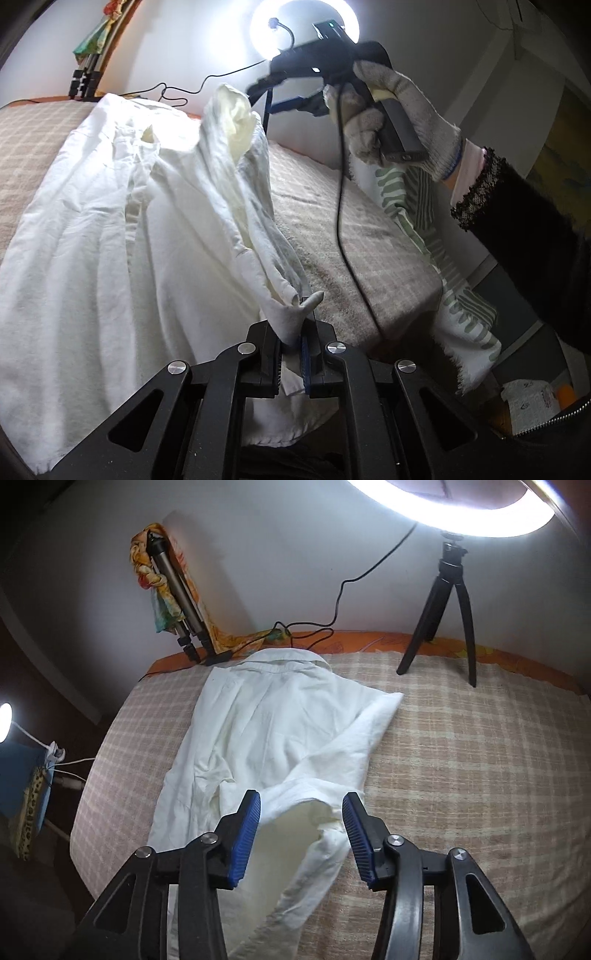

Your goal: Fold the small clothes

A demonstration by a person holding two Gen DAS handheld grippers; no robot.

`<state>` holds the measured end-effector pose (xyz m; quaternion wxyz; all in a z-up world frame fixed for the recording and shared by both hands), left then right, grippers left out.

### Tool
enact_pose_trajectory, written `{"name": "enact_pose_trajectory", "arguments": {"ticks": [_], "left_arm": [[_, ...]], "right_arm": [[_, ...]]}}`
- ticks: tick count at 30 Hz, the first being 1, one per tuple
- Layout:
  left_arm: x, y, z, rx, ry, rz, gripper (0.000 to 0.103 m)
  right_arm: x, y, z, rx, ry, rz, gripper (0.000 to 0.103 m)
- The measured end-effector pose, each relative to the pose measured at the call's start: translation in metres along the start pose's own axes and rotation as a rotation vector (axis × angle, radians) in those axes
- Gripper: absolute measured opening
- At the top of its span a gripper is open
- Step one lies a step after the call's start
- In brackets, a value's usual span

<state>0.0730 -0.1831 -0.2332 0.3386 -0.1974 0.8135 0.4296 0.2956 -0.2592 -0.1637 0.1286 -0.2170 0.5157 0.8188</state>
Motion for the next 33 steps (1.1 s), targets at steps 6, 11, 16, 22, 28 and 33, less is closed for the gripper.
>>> {"name": "enact_pose_trajectory", "arguments": {"ticks": [6,11,16,22,28,33], "left_arm": [[0.002,-0.001,-0.003,-0.003,-0.016,0.006,0.007],[0.002,0.0,-0.003,-0.009,-0.022,0.006,0.007],[0.004,0.002,0.0,-0.012,-0.023,0.008,0.007],[0.006,0.005,0.002,-0.003,-0.015,0.008,0.007],[0.01,0.01,0.015,0.026,0.067,0.02,0.007],[0.018,0.009,0.028,0.016,0.114,0.042,0.007]], "right_arm": [[0.008,-0.011,-0.001,-0.025,0.004,0.037,0.05],[0.015,-0.042,0.036,0.0,0.124,0.115,0.05],[0.024,-0.079,0.072,0.107,0.308,0.207,0.05],[0.026,-0.122,0.064,0.333,0.399,0.283,0.011],[0.013,-0.117,0.074,0.281,0.363,0.217,0.0],[0.013,-0.125,0.099,0.198,0.382,0.208,0.0]]}}
Point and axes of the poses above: each gripper's, at about its wrist camera, not at the fingertips, and y roughly against the way its jaws point, z to its left, x to its underside, the point moved 8 cm from there along -y, roughly the way its jaws point, and after that the axes turned 9 degrees about -x, right-handed, at the moved point
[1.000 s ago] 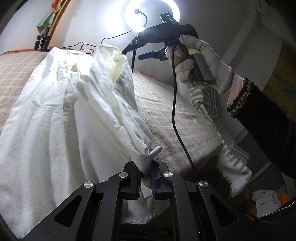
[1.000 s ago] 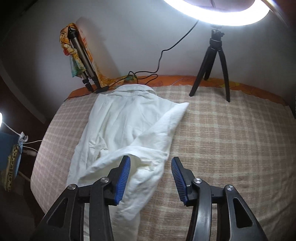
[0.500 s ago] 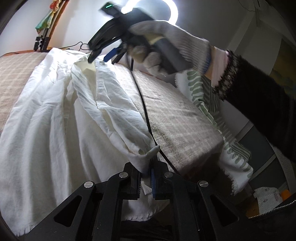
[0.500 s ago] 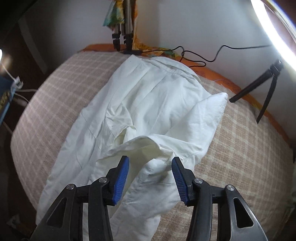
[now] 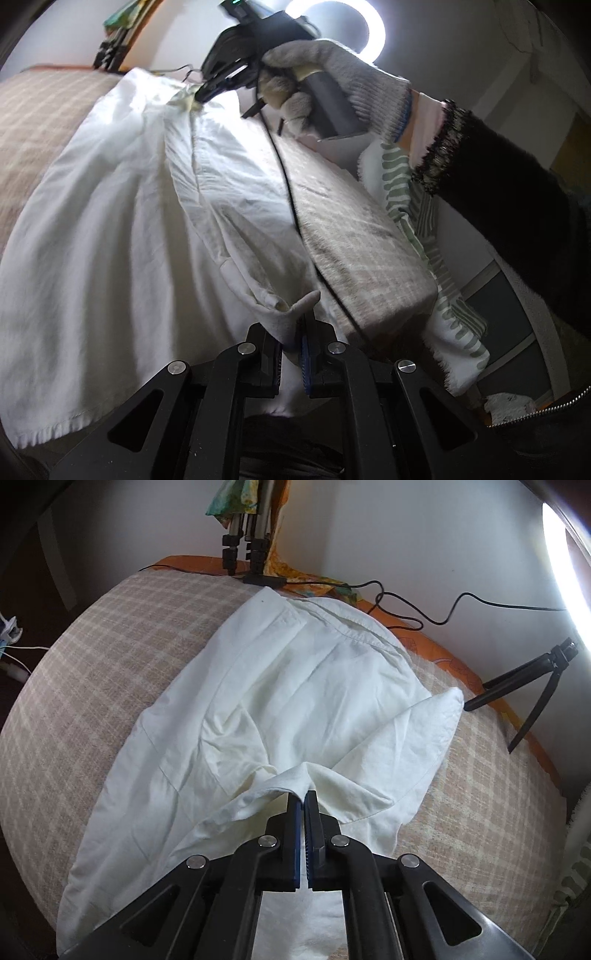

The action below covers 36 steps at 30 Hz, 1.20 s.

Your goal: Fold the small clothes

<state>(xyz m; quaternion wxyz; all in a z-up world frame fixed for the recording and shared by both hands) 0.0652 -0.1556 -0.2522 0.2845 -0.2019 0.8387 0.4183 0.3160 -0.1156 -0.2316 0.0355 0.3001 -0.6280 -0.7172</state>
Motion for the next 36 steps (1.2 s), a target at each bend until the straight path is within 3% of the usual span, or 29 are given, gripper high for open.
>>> {"name": "enact_pose_trajectory", "arguments": {"ticks": [4,7,9,12,15,17,18,20,24,29,30,32,36], "left_arm": [[0.002,-0.001,0.005,-0.008,0.018,0.002,0.007],[0.002,-0.001,0.001,-0.009,-0.003,0.006,0.007],[0.003,-0.003,0.0,-0.002,-0.006,0.013,0.007],[0.003,-0.002,0.005,-0.003,0.014,0.029,0.007],[0.005,0.004,0.012,-0.008,0.017,0.045,0.007],[0.006,0.008,0.013,-0.017,0.011,0.053,0.008],[0.006,0.012,0.014,-0.024,0.008,0.055,0.013],[0.007,0.018,0.016,-0.021,0.012,0.074,0.015],[0.013,0.035,0.021,-0.015,0.018,0.115,0.023],[0.0,0.067,0.024,-0.03,-0.012,0.08,0.024],[-0.005,0.07,0.024,-0.032,-0.018,0.071,0.029],[-0.017,0.075,0.024,-0.039,-0.035,0.047,0.037],[-0.032,0.063,0.023,-0.035,-0.066,0.069,0.037]], "right_arm": [[-0.002,0.015,-0.004,-0.112,-0.065,-0.077,0.012],[0.002,0.022,-0.017,-0.063,-0.077,-0.073,0.015],[0.006,0.02,-0.024,-0.057,-0.092,-0.052,0.033],[0.013,0.005,-0.021,-0.067,-0.09,-0.012,0.033],[0.022,-0.019,-0.006,-0.182,-0.124,0.028,0.035],[0.025,-0.025,-0.002,-0.202,-0.137,0.028,0.035],[0.026,-0.023,-0.001,-0.226,-0.147,0.016,0.035],[0.028,-0.008,-0.001,-0.318,-0.183,-0.026,0.034],[0.045,0.043,-0.014,-0.353,-0.202,-0.126,0.034],[0.109,0.096,-0.031,-0.331,-0.253,-0.223,0.036],[0.127,0.101,-0.032,-0.321,-0.259,-0.23,0.036],[0.165,0.106,-0.03,-0.314,-0.277,-0.23,0.036],[0.236,0.102,-0.016,-0.354,-0.323,-0.196,0.036]]}}
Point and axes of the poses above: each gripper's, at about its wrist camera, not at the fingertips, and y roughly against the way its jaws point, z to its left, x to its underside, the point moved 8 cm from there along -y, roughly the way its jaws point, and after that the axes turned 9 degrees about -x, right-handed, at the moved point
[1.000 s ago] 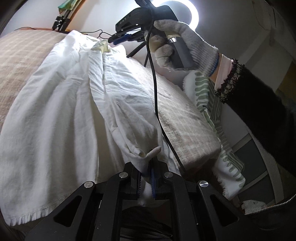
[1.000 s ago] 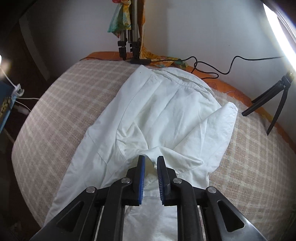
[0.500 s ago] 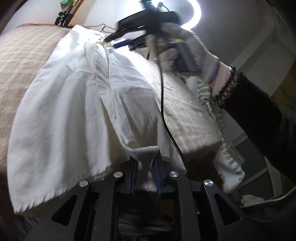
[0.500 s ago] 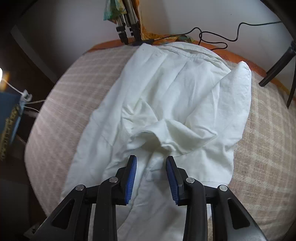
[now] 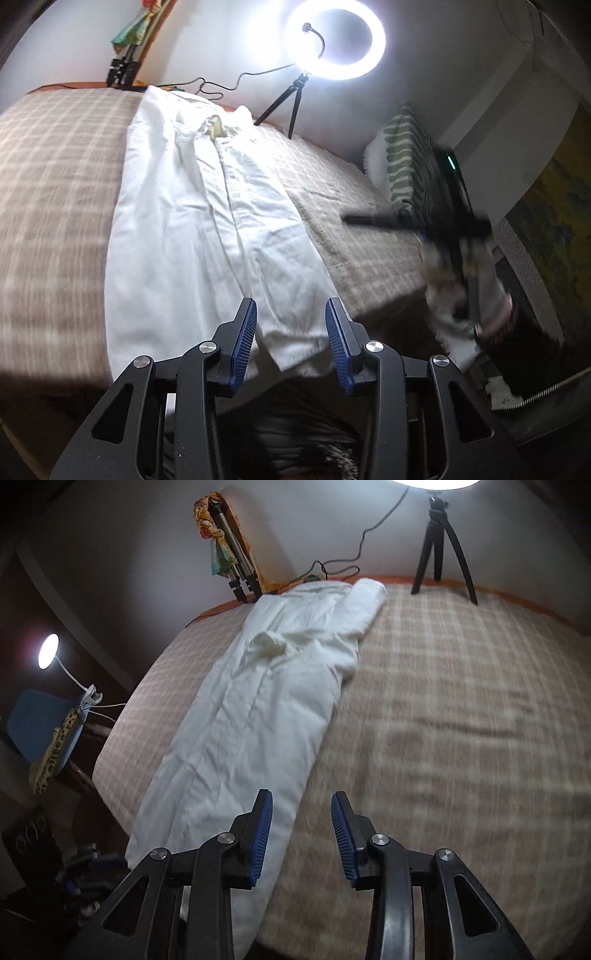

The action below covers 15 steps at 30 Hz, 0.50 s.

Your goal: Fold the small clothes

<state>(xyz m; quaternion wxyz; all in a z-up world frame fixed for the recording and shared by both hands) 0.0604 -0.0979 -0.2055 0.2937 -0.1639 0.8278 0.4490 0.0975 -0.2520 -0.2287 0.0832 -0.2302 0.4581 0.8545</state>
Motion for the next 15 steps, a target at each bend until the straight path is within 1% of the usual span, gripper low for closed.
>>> {"name": "enact_pose_trajectory", "arguments": {"ticks": [2,5,9,11,12,14,15], "left_arm": [[-0.006,-0.011,0.002,0.003,-0.005,0.025,0.037],[-0.01,-0.024,0.005,0.007,-0.004,0.058,0.037],[-0.005,-0.049,0.01,-0.002,0.007,0.131,0.037],[0.0,-0.055,0.012,-0.002,0.015,0.158,0.037],[0.002,-0.059,0.013,0.002,0.027,0.171,0.034],[0.004,-0.061,0.015,0.007,0.035,0.176,0.034],[0.004,-0.061,0.015,0.006,0.031,0.172,0.03]], "right_arm": [[0.026,0.001,0.0,-0.008,-0.006,0.012,0.036],[0.053,0.001,0.006,-0.039,-0.016,0.021,0.036],[0.077,-0.003,0.014,-0.091,-0.03,0.053,0.036],[0.09,-0.005,0.019,-0.13,-0.042,0.071,0.036],[0.096,-0.006,0.022,-0.144,-0.045,0.083,0.036],[0.105,-0.008,0.025,-0.147,-0.046,0.098,0.036],[0.109,-0.008,0.026,-0.149,-0.052,0.102,0.037]]}}
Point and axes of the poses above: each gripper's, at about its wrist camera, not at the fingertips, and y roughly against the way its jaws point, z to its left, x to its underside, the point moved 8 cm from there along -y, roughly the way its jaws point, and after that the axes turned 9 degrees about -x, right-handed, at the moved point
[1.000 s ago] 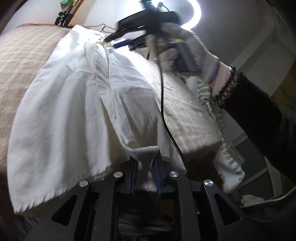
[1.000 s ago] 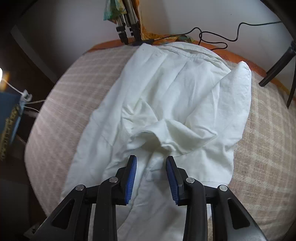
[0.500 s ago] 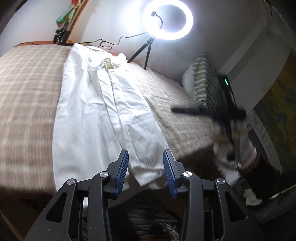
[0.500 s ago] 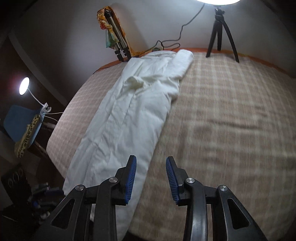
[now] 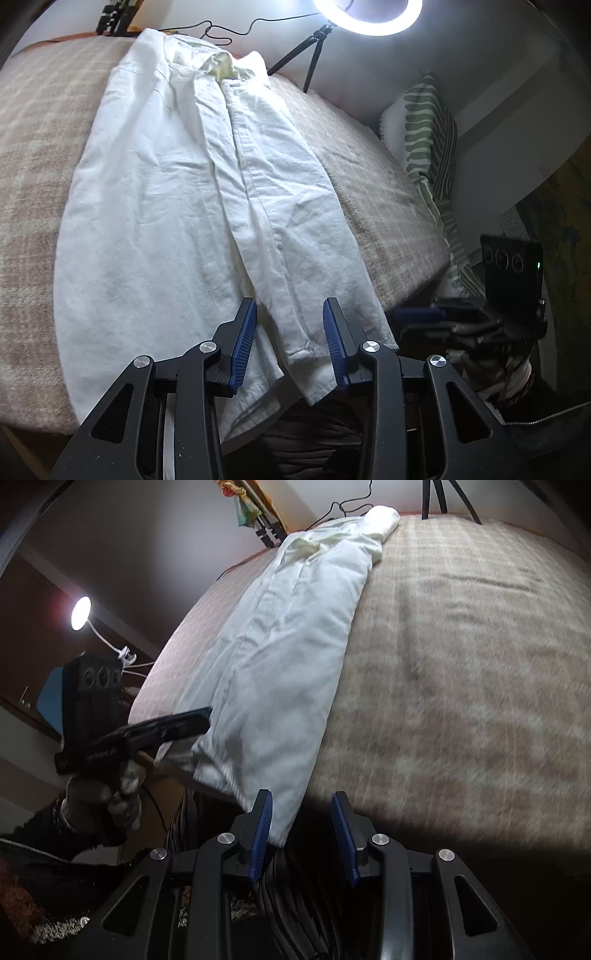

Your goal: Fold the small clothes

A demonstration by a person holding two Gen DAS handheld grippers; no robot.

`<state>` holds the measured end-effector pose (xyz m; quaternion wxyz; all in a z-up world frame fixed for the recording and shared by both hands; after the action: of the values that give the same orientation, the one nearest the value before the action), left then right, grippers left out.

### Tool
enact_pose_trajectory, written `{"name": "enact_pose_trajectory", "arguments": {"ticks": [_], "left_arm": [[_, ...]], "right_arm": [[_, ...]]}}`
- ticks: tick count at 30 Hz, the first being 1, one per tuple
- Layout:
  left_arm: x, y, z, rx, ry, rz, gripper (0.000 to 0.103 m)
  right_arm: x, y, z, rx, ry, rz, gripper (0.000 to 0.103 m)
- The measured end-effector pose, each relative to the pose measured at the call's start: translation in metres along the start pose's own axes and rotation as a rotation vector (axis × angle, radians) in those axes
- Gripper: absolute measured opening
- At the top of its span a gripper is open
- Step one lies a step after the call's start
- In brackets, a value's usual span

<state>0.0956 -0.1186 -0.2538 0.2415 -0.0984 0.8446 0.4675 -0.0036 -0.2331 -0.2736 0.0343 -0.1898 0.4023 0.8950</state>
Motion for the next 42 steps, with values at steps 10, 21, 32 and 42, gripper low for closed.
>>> {"name": "enact_pose_trajectory", "arguments": {"ticks": [10,21,32,42], "left_arm": [[0.001,0.0,0.002,-0.029,-0.038,-0.023,0.011],[0.005,-0.001,0.001,-0.076,-0.093,-0.031,0.009],[-0.035,0.031,-0.023,-0.091,-0.249,-0.124,0.01],[-0.124,-0.025,-0.061,-0.123,-0.411,-0.163,0.01]], "right_arm": [[0.008,-0.029,-0.013,-0.122,-0.12,0.017,0.036],[0.008,-0.02,0.018,-0.03,-0.031,0.004,0.001],[-0.028,0.031,0.021,0.094,0.128,-0.022,0.023],[-0.154,0.064,-0.013,0.179,0.159,-0.221,0.023]]}}
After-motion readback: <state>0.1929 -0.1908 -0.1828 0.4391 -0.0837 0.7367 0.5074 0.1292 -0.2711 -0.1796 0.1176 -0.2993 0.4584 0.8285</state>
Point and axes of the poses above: each gripper's, at about its wrist camera, not at the fingertips, and y roughly against the way its jaws point, z to its left, x to its underside, the point moved 8 cm from there along -y, roughly the way its jaws point, and after that the axes turned 9 degrees about -x, right-handed, at the moved point
